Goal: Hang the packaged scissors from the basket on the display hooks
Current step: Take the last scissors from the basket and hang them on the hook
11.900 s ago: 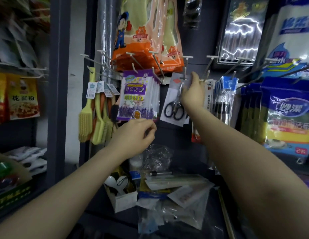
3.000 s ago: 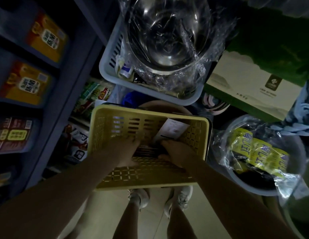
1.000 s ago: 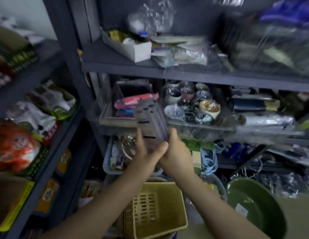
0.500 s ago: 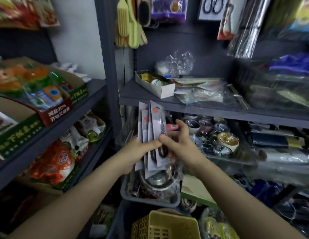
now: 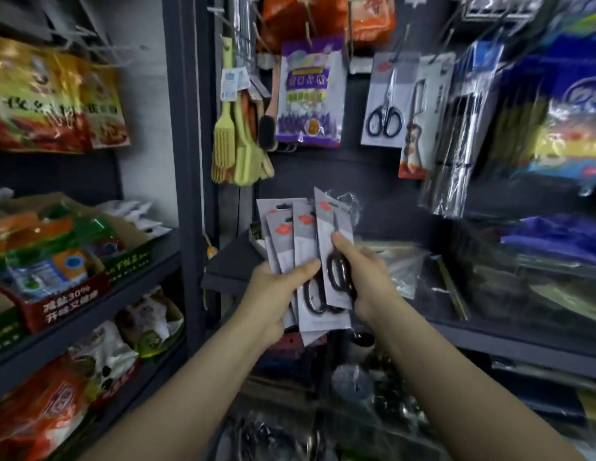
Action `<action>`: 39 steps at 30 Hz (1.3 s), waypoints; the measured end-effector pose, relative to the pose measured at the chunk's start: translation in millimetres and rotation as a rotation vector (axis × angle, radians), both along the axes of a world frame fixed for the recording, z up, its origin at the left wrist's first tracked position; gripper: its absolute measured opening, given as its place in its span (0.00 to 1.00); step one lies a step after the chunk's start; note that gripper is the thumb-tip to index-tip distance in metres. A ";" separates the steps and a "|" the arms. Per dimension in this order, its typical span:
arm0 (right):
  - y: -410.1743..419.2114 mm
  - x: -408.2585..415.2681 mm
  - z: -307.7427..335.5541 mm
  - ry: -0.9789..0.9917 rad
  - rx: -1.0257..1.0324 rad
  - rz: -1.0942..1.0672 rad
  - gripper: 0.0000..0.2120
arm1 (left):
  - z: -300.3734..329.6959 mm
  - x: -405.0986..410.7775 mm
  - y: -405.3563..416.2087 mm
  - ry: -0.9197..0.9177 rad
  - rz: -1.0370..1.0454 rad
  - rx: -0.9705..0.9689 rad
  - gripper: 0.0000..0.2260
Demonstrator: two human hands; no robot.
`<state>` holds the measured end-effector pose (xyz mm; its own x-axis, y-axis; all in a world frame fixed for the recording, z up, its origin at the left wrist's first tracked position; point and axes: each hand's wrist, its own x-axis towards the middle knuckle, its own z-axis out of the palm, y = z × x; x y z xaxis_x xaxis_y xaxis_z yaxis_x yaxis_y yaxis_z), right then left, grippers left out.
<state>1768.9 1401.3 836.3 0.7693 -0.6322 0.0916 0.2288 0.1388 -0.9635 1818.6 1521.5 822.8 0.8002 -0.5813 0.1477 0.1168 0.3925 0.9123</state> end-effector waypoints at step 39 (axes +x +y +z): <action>-180.6 104.9 222.9 -0.108 -0.517 -0.506 0.11 | 150.8 76.6 -79.6 -0.589 0.262 -0.204 0.14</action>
